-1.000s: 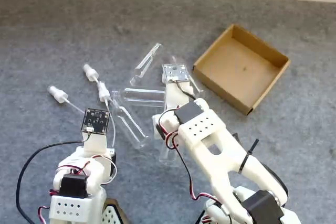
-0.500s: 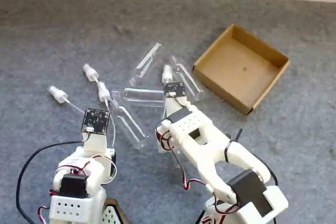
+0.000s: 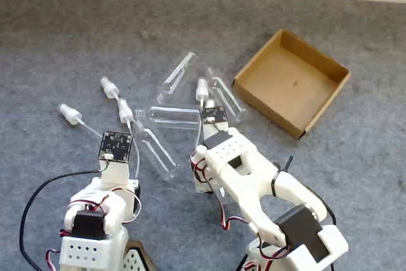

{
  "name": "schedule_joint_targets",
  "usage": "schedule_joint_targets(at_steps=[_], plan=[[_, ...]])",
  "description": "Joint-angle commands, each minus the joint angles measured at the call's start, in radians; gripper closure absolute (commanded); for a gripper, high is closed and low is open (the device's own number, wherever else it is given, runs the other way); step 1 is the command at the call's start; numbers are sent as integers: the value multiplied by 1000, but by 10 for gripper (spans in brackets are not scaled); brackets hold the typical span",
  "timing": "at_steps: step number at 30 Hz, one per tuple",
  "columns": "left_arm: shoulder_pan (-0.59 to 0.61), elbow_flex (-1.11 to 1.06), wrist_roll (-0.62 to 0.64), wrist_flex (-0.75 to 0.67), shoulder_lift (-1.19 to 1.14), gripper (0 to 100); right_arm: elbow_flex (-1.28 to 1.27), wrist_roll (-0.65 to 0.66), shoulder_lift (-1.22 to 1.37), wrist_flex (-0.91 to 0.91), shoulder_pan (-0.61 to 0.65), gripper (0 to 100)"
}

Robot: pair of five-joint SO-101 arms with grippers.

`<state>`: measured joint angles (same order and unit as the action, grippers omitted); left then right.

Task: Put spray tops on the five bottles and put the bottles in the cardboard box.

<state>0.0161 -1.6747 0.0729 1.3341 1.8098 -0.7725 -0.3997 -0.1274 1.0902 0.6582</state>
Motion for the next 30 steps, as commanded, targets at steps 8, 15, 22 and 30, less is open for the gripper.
schedule_joint_targets(at_steps=[8,15,22,30], plan=[[7,-19,15,6,7,994,5,112,-7,18,-56,578],[7,-19,15,6,7,994,7,414,-7,19,-203,604],[7,-19,15,6,7,994,7,422,-8,22,-211,727],[7,-19,15,6,7,994,140,552,-85,291,-206,519]])
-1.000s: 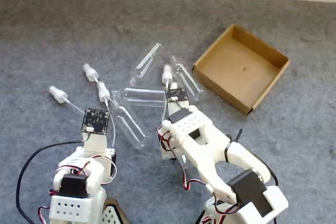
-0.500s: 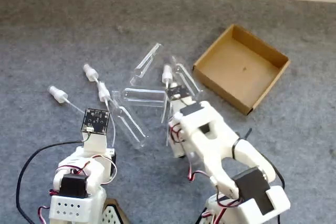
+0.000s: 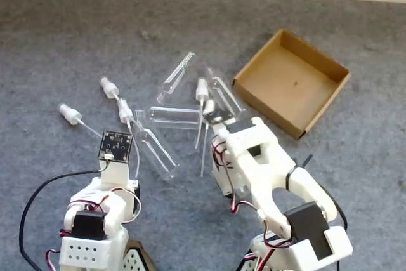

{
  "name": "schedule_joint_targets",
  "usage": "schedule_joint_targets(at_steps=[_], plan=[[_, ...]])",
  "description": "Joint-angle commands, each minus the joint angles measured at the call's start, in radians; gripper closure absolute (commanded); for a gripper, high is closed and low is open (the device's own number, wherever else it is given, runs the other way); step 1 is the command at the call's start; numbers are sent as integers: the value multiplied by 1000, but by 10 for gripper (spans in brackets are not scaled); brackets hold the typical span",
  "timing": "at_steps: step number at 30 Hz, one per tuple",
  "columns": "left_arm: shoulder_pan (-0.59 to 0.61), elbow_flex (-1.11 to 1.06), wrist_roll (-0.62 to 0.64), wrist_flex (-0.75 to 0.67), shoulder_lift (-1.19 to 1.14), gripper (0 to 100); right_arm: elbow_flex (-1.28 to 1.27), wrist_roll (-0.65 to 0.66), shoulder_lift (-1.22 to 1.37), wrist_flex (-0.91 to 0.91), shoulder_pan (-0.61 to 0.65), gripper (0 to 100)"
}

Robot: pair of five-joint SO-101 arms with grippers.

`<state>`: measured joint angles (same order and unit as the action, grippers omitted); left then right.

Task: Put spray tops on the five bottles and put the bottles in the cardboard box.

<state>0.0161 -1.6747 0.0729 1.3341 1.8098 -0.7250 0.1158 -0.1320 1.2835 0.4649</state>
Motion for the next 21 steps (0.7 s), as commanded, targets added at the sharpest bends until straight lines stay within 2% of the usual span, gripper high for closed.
schedule_joint_targets(at_steps=[1,4,8,13,19,21], plan=[[7,-19,15,6,7,994,108,38,-104,116,-12,497],[7,-19,15,6,7,994,142,44,-159,128,-5,488],[7,-19,15,6,7,994,153,129,-173,124,-5,488],[7,-19,15,6,7,994,151,137,-173,-28,10,488],[7,-19,15,6,7,994,125,140,-127,-101,12,490],[7,-19,15,6,7,994,128,164,-76,-107,22,519]])
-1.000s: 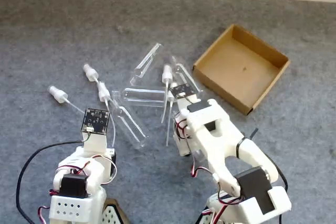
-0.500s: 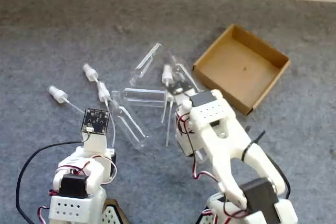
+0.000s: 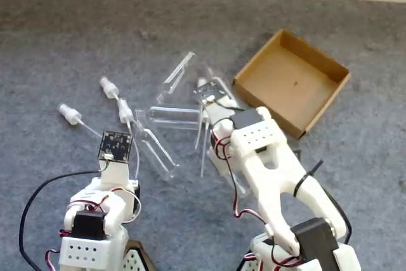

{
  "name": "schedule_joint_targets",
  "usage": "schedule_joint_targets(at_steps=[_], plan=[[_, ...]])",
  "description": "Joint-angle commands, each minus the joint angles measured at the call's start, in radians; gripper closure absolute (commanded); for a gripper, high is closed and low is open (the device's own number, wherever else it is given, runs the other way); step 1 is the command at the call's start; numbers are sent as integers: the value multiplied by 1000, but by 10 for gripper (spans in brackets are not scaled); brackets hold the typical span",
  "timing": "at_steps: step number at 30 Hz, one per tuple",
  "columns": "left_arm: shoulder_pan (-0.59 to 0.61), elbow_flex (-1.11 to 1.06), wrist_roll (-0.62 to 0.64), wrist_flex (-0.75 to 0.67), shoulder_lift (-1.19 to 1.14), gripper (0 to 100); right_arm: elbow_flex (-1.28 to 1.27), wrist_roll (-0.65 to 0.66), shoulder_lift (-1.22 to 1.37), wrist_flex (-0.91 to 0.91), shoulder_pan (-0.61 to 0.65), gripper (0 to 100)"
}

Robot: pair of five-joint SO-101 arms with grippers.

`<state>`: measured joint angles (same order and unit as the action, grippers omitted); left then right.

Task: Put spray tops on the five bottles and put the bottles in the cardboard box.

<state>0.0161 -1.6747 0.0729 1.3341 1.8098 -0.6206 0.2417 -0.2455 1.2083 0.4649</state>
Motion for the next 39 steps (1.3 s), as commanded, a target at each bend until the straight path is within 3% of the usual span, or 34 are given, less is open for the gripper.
schedule_joint_targets(at_steps=[1,5,14,21,33,39], plan=[[7,-19,15,6,7,994,24,60,65,-35,27,544],[7,-19,15,6,7,994,24,78,160,-38,38,630],[7,-19,15,6,7,994,16,83,191,-122,38,636],[7,-19,15,6,7,994,24,83,189,-122,38,801],[7,-19,15,6,7,994,25,81,186,8,30,807],[7,-19,15,6,7,994,137,77,7,111,31,807]])
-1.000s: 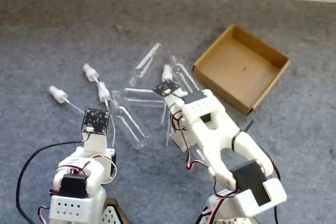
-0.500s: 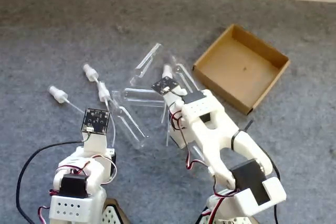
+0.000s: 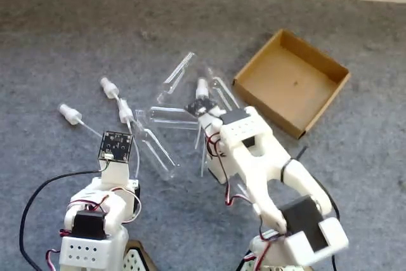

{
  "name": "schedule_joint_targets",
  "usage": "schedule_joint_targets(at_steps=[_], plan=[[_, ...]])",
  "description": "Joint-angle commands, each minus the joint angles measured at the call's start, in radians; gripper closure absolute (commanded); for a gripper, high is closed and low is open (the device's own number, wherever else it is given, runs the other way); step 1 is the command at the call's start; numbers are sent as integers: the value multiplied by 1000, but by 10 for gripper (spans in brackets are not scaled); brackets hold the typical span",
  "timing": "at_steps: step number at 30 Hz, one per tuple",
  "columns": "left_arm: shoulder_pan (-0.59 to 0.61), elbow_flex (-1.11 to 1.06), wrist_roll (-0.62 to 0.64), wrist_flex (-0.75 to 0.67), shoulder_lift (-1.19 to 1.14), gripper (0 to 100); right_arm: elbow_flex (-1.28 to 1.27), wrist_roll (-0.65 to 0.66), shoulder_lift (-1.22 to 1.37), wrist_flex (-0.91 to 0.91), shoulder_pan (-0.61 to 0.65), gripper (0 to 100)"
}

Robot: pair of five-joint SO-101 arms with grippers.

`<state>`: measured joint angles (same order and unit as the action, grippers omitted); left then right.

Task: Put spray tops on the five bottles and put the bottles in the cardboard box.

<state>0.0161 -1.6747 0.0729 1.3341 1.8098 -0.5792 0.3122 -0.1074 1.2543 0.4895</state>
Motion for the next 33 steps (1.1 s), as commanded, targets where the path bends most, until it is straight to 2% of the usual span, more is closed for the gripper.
schedule_joint_targets(at_steps=[1,8,17,23,28,33], plan=[[7,-19,15,6,7,994,114,6,-177,87,8,807],[7,-19,15,6,7,994,136,11,-521,125,7,807],[7,-19,15,6,7,993,-58,6,-926,101,5,807],[7,-19,17,6,7,993,-309,5,-1084,-113,5,807],[7,-19,17,6,7,993,-470,-5,-1119,-275,5,807],[5,-19,14,-2,8,993,-599,-192,-1115,-473,-50,807]])
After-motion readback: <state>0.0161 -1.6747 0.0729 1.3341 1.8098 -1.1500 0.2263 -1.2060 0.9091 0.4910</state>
